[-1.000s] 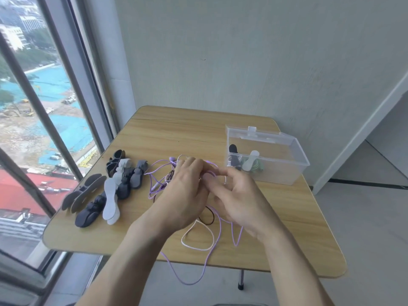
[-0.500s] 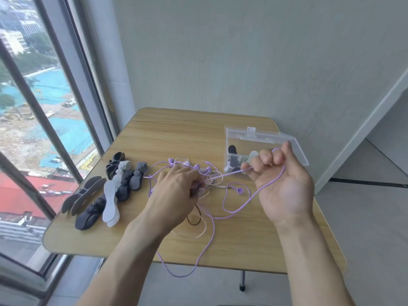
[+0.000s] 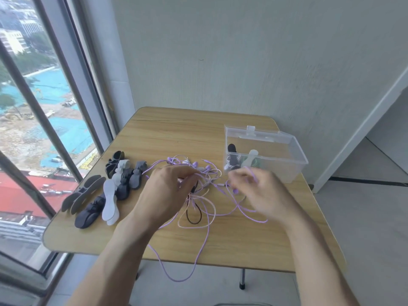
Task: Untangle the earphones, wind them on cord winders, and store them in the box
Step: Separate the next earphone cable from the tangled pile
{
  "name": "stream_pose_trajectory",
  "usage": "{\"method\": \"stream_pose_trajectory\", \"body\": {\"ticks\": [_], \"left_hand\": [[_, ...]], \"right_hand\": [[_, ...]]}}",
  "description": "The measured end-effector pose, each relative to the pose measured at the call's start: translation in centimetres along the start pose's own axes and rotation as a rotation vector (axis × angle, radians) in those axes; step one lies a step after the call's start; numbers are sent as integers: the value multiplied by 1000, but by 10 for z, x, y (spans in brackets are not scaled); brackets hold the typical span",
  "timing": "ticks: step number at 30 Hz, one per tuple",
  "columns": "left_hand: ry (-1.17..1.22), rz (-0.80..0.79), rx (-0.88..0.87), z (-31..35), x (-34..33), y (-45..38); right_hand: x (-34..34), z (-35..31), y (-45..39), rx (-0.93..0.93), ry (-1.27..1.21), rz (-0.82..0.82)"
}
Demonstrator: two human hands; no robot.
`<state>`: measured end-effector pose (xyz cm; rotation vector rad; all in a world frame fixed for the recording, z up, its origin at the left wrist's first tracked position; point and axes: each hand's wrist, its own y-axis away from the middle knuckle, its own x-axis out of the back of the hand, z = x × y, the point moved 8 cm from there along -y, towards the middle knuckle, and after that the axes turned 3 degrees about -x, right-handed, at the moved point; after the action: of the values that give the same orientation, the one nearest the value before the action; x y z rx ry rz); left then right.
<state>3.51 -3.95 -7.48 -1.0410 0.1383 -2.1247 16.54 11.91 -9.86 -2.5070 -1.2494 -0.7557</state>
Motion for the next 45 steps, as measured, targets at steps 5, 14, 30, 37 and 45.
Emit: {"method": "stream_pose_trajectory", "body": {"ticks": [5,14,30,37,45], "left_hand": [[-6,-45,-46,2,-8,-1],[-55,-36,-139,-6,-9,-3],[30,305,110,-16,28,0],[280,67,104,-8,8,-3],[1,-253,-105,14,-36,5]], "right_hand": [[-42,-21,6,55,-145,-217],[7,-24,-3,114,-750,205],[55,25,13,-102,-841,769],[26,-19,1,99,-652,273],[7,-72,7,335,-583,29]]}}
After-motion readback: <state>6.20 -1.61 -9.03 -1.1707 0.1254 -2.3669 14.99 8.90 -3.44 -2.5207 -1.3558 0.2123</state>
